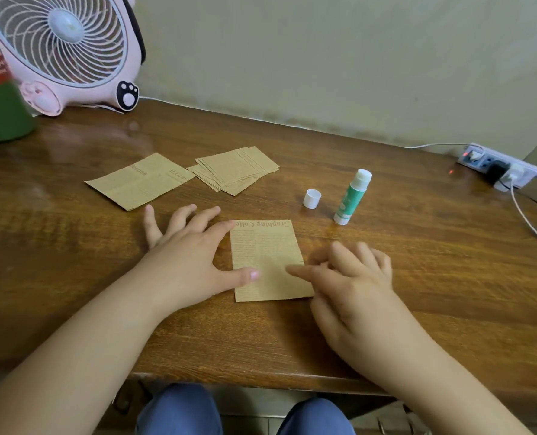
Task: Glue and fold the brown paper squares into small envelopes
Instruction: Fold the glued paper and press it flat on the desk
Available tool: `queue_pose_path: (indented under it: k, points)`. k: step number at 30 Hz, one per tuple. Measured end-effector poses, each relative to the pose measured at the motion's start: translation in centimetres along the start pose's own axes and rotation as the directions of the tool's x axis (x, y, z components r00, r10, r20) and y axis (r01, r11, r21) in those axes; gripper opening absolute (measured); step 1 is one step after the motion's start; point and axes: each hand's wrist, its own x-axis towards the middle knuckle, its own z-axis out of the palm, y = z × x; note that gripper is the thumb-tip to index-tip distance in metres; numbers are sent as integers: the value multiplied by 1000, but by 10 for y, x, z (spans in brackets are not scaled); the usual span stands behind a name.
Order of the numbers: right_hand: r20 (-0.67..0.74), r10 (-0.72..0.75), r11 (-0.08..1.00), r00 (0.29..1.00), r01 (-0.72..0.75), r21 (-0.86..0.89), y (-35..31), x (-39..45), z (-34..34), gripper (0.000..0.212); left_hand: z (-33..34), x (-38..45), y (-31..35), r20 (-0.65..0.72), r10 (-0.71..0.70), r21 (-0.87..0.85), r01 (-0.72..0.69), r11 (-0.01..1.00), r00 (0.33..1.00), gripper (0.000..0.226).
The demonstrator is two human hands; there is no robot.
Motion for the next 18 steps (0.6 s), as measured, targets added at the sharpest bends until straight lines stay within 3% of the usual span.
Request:
queue_pose_path:
  k: [6,13,16,18]
  points:
    - [108,-33,999,994,37,-36,-6,-6,17,43,0,-1,-1,-4,6,1,-6,1000,1000,98]
    - [56,75,988,996,-66,-140,23,-29,-2,38,0,-1,-1,-20,32,-40,-33,999,999,96]
    - [-36,79,995,996,-82,-65,12,-22,-3,32,-1,-5,1,-61,106,-77,-110,991,993,88]
    - [23,30,998,999,-31,60,-1,-16,2,40,-4,-8,3,-78,162,-92,-169,981,984,81]
